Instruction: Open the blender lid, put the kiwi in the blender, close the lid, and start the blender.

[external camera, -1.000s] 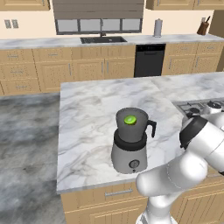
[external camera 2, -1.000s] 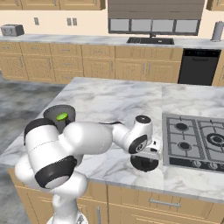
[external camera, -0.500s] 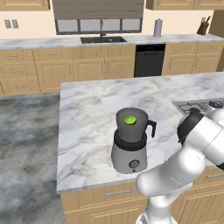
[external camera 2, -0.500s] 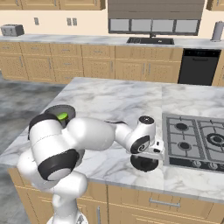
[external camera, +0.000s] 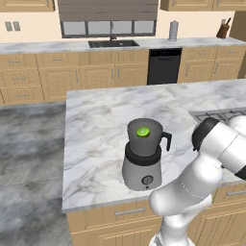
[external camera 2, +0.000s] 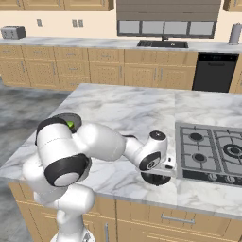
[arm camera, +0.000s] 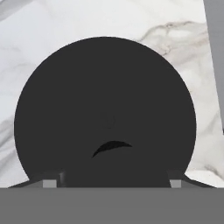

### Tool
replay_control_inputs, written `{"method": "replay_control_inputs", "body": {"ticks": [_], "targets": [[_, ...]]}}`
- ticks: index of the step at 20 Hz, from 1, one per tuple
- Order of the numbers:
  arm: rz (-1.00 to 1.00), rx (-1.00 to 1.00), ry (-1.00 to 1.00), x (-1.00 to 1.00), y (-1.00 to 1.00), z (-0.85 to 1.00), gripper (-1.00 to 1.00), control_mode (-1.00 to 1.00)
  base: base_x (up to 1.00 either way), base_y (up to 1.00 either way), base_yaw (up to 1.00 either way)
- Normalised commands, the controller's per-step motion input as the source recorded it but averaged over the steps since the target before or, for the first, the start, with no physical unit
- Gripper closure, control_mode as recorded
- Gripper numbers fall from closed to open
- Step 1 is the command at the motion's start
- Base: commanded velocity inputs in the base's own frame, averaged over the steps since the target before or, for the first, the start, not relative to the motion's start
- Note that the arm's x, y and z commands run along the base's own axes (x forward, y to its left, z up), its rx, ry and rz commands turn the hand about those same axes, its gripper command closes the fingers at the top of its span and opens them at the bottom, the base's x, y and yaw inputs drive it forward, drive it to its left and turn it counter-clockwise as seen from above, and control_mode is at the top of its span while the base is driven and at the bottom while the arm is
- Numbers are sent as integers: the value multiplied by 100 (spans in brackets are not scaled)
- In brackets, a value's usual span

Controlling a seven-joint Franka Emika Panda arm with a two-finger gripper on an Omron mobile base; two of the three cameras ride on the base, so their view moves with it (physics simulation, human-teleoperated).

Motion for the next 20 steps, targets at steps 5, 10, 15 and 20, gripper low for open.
{"method": "replay_control_inputs", "body": {"ticks": [5, 10, 15, 20], "targets": [[7, 0, -9, -34, 0, 24, 100, -100, 0, 0, 0], [13, 0, -16, -23, 1, 84, 100, -100, 0, 0, 0], [18, -4, -11, -2, 25, 99, 100, -100, 0, 0, 0], [21, -9, -5, 0, 56, 97, 100, -100, 0, 0, 0]]}}
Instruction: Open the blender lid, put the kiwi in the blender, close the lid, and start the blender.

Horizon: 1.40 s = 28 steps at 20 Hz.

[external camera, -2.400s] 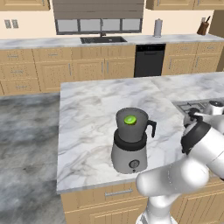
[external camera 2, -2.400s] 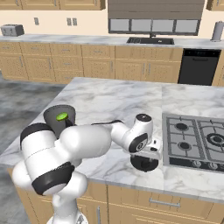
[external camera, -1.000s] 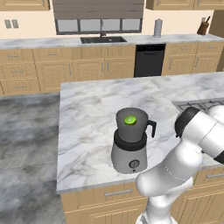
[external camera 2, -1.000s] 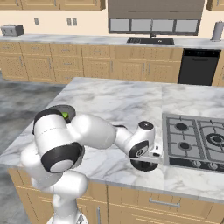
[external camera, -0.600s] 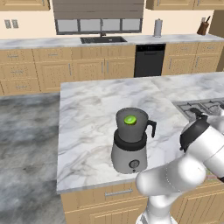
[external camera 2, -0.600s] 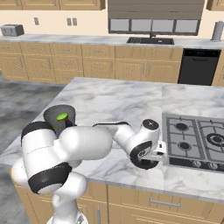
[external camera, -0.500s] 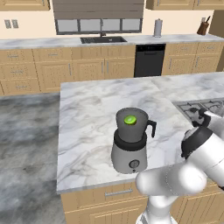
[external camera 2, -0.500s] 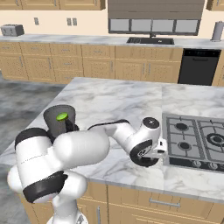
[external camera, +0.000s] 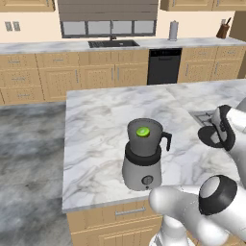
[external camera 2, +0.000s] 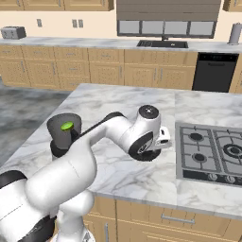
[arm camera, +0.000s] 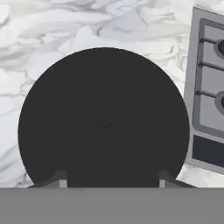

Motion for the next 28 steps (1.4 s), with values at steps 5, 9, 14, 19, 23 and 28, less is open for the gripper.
{"method": "replay_control_inputs", "body": {"ticks": [5, 9, 14, 19, 23, 28], "targets": [[20, -9, -4, -1, 61, 96, 100, -100, 0, 0, 0], [18, -7, -1, -2, 65, 83, 100, -100, 0, 0, 0], [16, -6, 0, -1, 74, 63, 100, -100, 0, 0, 0], [16, -3, 4, 0, 86, 20, 100, -100, 0, 0, 0], [15, -2, 16, 5, 98, 0, 100, -100, 0, 0, 0], [14, 0, 20, 32, 91, 0, 100, -100, 0, 0, 0]]}}
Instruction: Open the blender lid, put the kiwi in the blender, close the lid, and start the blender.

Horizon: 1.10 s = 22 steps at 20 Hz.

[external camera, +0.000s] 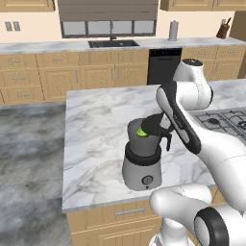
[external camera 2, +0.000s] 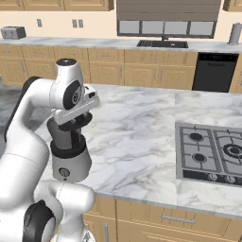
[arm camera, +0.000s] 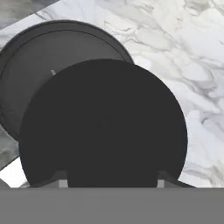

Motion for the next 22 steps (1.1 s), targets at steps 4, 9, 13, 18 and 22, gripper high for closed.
{"method": "replay_control_inputs", "body": {"ticks": [4, 9, 13, 18, 22], "targets": [[13, 0, 12, 42, 37, -22, 100, -100, 0, 0, 0], [6, 0, 0, 15, 2, -41, 100, -100, 0, 0, 0], [0, 0, 0, 0, 36, -18, 100, -100, 0, 0, 0], [0, 0, 0, 0, 47, 1, 100, -100, 0, 0, 0], [0, 0, 0, 2, 21, -2, 100, -100, 0, 0, 0]]}}
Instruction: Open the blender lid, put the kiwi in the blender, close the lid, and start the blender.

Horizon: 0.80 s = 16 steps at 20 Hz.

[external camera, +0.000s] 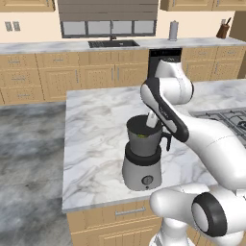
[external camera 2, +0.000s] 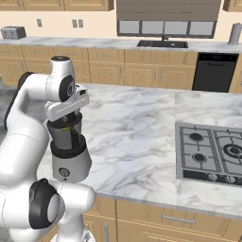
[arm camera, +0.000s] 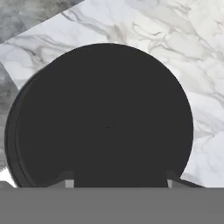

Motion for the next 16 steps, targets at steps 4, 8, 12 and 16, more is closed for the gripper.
{"method": "replay_control_inputs", "body": {"ticks": [4, 8, 12, 16], "targets": [[0, 2, 0, 8, 0, -7, 100, -100, 0, 0, 0], [0, 1, 6, -6, 0, 0, 100, -100, 0, 0, 0], [0, 0, 11, -7, 0, 0, 100, -100, 0, 0, 0], [0, 0, 6, -13, 0, 0, 100, -100, 0, 0, 0]]}}
